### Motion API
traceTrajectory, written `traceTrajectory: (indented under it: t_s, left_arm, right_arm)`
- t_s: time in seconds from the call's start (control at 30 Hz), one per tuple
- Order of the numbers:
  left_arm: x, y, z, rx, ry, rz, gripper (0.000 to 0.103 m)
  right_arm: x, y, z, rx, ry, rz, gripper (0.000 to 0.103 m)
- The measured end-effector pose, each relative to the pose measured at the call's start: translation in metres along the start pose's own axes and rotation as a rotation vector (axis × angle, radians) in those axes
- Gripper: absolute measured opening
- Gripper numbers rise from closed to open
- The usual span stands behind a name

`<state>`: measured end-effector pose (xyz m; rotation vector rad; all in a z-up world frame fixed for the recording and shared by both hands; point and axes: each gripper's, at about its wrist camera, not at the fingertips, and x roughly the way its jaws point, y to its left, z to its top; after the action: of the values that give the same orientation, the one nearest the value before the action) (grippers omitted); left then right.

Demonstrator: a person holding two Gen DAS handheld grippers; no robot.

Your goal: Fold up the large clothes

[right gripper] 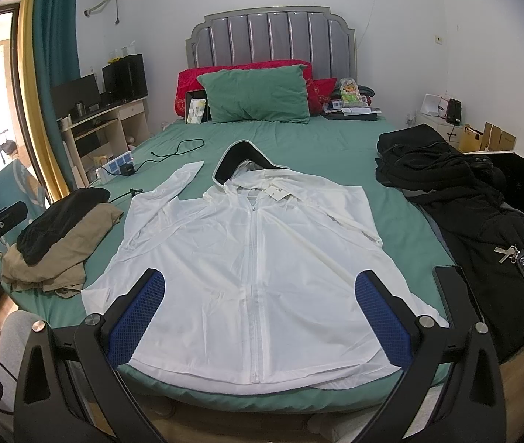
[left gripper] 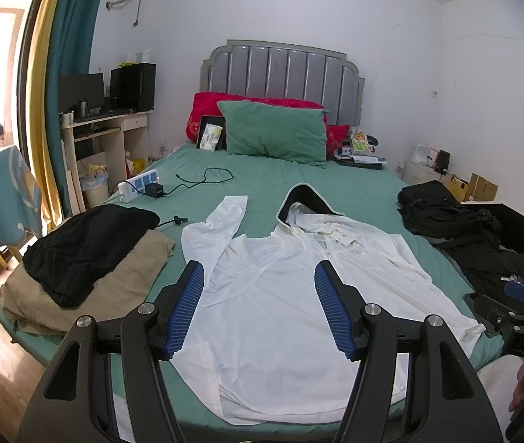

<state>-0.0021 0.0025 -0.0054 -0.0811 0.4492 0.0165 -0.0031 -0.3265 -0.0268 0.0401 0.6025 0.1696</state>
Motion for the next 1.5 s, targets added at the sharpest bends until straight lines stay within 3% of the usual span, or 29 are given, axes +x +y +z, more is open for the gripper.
traceTrajectory:
  t_s: [0.63,0.7,0.77,0.87,0.97,1.1,1.3,1.5]
  left_arm:
    - [0.007,0.001,0.000,-0.016,0.034,-0.005,0.066]
    - [0.015,0.003,-0.001,-0.021,0.060,-0.018,0.071]
    - [0.028,0.003,-0.002,-0.010,0.096,-0.050,0.082]
    - [0.048,-0.001,-0.005,0.025,0.144,-0.085,0.082]
    - [0.068,0.002,-0.009,-0.005,0.174,-0.125,0.082]
    - [0.104,-0.001,-0.012,0.046,0.224,-0.096,0.082]
    - [0.166,0.016,-0.008,-0.022,0.277,-0.137,0.082]
    - [0.231,0.029,0.010,-0.005,0.264,-0.133,0.082]
  right_arm:
    - [0.012,0.000,-0.003,0.000,0.026,-0.001,0.102]
    - [0.018,-0.001,-0.003,-0.004,0.035,-0.002,0.102]
    - [0.026,-0.002,-0.003,-0.006,0.045,-0.001,0.102]
    - [0.040,-0.005,0.000,-0.015,0.053,0.003,0.102]
    - [0.059,-0.008,0.005,-0.037,0.054,0.023,0.102]
    - [0.091,-0.012,0.012,-0.057,0.070,0.039,0.102]
    - [0.147,-0.020,0.030,-0.099,0.102,0.070,0.101]
    - [0.218,-0.022,0.051,-0.161,0.156,0.074,0.081]
